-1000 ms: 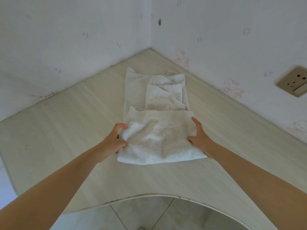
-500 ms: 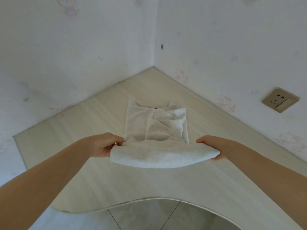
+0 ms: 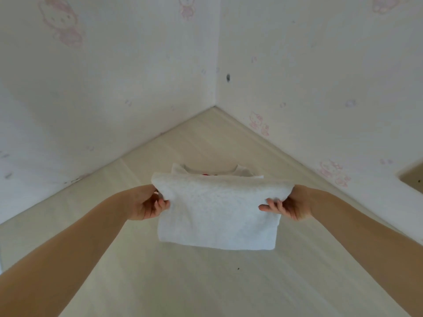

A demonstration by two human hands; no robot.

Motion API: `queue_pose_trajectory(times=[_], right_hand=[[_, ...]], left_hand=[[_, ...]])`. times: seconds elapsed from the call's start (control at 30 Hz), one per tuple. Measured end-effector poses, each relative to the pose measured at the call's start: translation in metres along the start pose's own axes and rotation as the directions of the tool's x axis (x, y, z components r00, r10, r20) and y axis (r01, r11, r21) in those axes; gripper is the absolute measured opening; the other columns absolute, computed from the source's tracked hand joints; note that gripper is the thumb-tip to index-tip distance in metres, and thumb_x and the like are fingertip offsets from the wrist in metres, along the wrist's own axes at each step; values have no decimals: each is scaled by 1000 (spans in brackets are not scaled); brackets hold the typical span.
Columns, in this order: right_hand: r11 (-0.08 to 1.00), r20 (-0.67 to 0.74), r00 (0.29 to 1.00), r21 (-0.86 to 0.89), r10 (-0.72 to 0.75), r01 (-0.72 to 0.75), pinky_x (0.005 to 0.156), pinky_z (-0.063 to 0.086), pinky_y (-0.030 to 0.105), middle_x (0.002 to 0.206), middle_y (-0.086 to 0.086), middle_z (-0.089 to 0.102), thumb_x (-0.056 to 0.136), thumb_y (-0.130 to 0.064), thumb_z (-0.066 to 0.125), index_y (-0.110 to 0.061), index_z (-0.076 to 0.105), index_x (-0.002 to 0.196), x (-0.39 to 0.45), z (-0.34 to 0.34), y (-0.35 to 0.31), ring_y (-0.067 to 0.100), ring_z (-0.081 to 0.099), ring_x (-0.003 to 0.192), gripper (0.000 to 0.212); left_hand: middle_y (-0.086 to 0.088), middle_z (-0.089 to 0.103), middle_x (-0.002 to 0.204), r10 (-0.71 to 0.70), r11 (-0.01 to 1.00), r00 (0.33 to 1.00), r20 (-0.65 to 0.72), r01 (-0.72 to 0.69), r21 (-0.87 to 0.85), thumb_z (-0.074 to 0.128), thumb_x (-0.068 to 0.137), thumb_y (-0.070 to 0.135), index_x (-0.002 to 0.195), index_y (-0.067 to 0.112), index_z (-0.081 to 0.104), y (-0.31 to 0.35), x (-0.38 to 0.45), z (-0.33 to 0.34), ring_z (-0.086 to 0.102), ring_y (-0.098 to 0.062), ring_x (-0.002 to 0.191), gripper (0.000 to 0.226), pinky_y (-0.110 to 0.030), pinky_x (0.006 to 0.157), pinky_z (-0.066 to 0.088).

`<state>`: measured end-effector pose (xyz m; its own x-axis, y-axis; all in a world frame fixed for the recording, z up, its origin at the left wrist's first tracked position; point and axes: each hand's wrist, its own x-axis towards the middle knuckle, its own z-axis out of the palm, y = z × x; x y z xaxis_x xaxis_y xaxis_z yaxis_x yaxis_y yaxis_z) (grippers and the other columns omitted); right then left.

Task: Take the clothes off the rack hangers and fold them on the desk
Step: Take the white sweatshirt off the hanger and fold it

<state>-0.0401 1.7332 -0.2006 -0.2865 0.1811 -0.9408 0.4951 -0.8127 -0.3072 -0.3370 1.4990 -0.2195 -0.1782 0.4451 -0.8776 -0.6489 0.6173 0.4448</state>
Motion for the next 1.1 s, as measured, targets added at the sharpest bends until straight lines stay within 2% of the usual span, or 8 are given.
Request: queue_pose_trajectory(times=[0.13, 0.27, 0.37, 0.47, 0.57, 0.7, 0.83, 1.1], right_hand=[[999, -32, 999, -34, -6, 4, 38, 51, 22, 86, 21, 72, 93, -13, 32, 13, 63, 98, 37, -6, -33, 25, 69, 54, 41], [980, -10, 982, 64, -188, 188, 46, 50, 24, 86, 19, 69, 82, -8, 32, 8, 59, 85, 64, -3, -51, 26, 61, 58, 32], [898, -56, 954, -358, -294, 255, 47, 40, 24, 74, 7, 57, 81, -16, 54, -5, 51, 97, 75, 13, -57, 17, 47, 55, 20], [616, -168, 840, -754, -516, 227, 78, 51, 33, 119, 9, 59, 89, -46, 61, -12, 49, 131, 101, 23, -60, 26, 60, 99, 55], [486, -179, 702, -833, -690, 265, 98, 43, 44, 127, 12, 47, 90, -50, 55, -15, 47, 134, 121, 22, -61, 36, 49, 118, 56], [396, -112, 585, -835, -803, 383, 85, 46, 39, 110, 5, 54, 101, -44, 36, -17, 36, 138, 131, 34, -57, 29, 57, 99, 46], [244, -124, 493, -952, -861, 186, 68, 38, 35, 91, 9, 62, 103, -43, 22, -12, 32, 137, 143, 44, -64, 31, 57, 76, 48], [191, -174, 525, -981, -834, -21, 63, 41, 35, 83, 8, 57, 101, -51, 14, -16, 30, 138, 176, 47, -88, 28, 52, 71, 53]], left_hand=[[-5, 47, 60, 23, 999, 996, -86, -20, 27, 44, 90, 15, 73, 9, 50, 21, 34, 1, 36, -11, 39, 19, -15, 35, 32], [-9, 55, 79, 227, 973, 965, -130, -219, 69, 46, 81, 12, 79, 10, 55, 26, 59, -3, 52, -21, 67, 10, -30, 64, 44], [-4, 68, 110, 315, 915, 946, 80, -325, 239, 56, 87, 19, 109, 15, 65, 22, 65, -1, 64, -22, 100, 24, -35, 89, 50], [6, 70, 118, 365, 836, 925, 108, -376, 400, 73, 83, 36, 125, 24, 59, 16, 77, 1, 67, -15, 107, 46, -39, 96, 51], [1, 70, 112, 488, 823, 864, -125, -408, 396, 67, 89, 36, 120, 16, 63, 16, 94, 7, 68, -20, 102, 37, -39, 92, 53], [2, 63, 105, 642, 677, 735, -218, -410, 612, 43, 101, 38, 115, 18, 54, 21, 109, 20, 61, -22, 97, 27, -34, 82, 44], [1, 55, 81, 728, 555, 602, -328, -236, 797, 29, 103, 43, 101, 16, 45, 20, 126, 25, 52, -25, 78, 32, -36, 73, 35], [-3, 57, 78, 703, 617, 552, -448, -160, 771, 27, 103, 47, 93, 14, 46, 24, 155, 22, 55, -21, 71, 40, -35, 66, 38]])
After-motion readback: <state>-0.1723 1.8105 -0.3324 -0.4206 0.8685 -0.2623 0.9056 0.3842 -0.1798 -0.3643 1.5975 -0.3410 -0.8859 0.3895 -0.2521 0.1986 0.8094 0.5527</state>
